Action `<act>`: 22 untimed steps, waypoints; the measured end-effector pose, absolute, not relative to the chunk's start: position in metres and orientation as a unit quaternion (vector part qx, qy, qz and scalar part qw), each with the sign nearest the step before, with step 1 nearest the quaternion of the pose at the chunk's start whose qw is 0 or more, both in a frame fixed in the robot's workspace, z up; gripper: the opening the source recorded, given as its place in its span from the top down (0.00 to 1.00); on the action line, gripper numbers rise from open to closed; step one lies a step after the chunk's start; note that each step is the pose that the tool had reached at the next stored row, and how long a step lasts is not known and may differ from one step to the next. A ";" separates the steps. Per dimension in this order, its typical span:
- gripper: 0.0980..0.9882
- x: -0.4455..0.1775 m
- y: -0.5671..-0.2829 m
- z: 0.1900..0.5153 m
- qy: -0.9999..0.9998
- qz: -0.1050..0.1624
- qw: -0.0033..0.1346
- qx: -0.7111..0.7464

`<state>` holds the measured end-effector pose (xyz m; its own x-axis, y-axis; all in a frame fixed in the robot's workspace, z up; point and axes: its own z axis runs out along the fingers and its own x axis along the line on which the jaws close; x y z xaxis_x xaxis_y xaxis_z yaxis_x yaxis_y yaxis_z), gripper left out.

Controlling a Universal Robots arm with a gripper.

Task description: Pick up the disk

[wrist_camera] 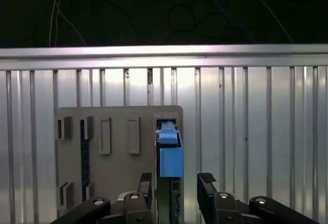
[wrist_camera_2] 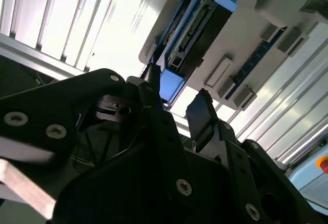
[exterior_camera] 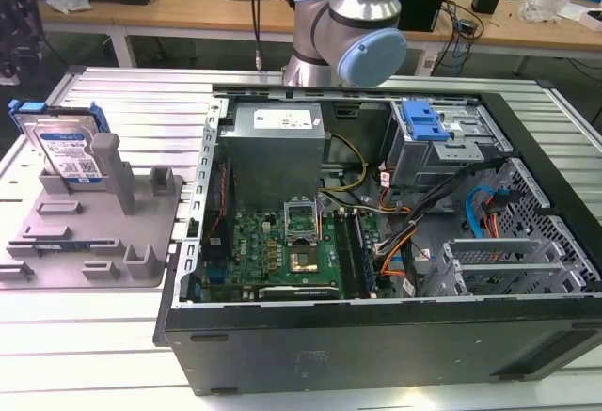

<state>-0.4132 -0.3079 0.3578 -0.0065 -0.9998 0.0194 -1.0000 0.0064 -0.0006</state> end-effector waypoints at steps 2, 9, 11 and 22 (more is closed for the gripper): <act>0.57 -0.414 -0.308 0.356 -0.708 0.007 0.006 0.706; 0.57 -0.414 -0.319 0.349 -0.708 0.007 0.006 0.707; 0.57 -0.414 -0.319 0.347 -0.708 0.007 0.006 0.706; 0.57 -0.418 -0.313 0.341 -0.708 0.007 0.007 0.707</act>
